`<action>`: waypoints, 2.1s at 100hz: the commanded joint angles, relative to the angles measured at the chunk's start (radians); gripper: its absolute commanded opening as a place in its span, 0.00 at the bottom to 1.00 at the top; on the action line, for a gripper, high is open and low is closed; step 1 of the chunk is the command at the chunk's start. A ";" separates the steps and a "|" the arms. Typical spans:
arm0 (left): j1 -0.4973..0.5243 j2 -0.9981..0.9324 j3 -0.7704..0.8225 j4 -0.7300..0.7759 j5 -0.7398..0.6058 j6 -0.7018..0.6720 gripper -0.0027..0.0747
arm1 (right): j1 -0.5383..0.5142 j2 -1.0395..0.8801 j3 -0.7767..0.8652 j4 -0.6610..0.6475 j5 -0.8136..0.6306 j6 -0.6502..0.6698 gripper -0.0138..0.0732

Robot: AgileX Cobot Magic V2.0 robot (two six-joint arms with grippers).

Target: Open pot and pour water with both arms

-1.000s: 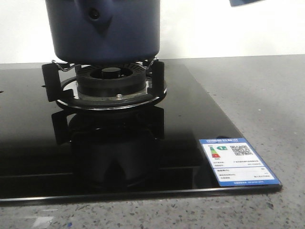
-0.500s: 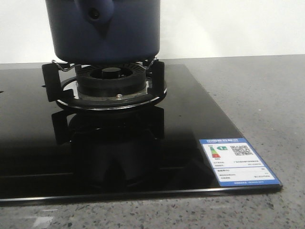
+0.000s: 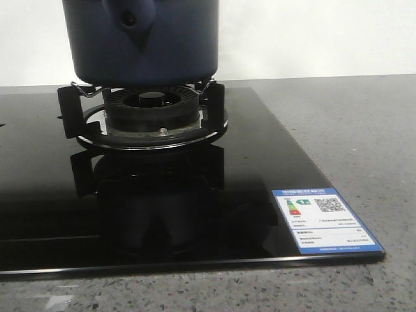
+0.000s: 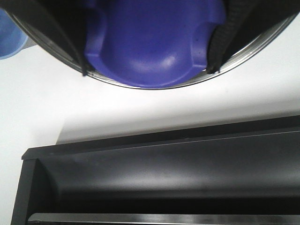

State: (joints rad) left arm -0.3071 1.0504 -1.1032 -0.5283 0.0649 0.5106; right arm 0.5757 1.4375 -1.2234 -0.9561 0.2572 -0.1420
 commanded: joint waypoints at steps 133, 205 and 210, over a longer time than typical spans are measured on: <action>0.003 -0.024 -0.037 -0.004 -0.095 -0.001 0.47 | 0.002 -0.022 -0.044 -0.749 -0.041 -0.007 0.52; 0.003 -0.024 -0.037 -0.004 -0.097 -0.001 0.47 | 0.002 -0.022 -0.044 -0.810 -0.022 0.142 0.52; 0.003 -0.024 -0.037 -0.004 -0.097 -0.001 0.47 | 0.002 -0.022 -0.044 -0.804 -0.002 0.258 0.52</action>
State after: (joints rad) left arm -0.3071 1.0504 -1.1032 -0.5283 0.0649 0.5106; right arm 0.5774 1.4494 -1.2255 -1.7438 0.2064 -0.0257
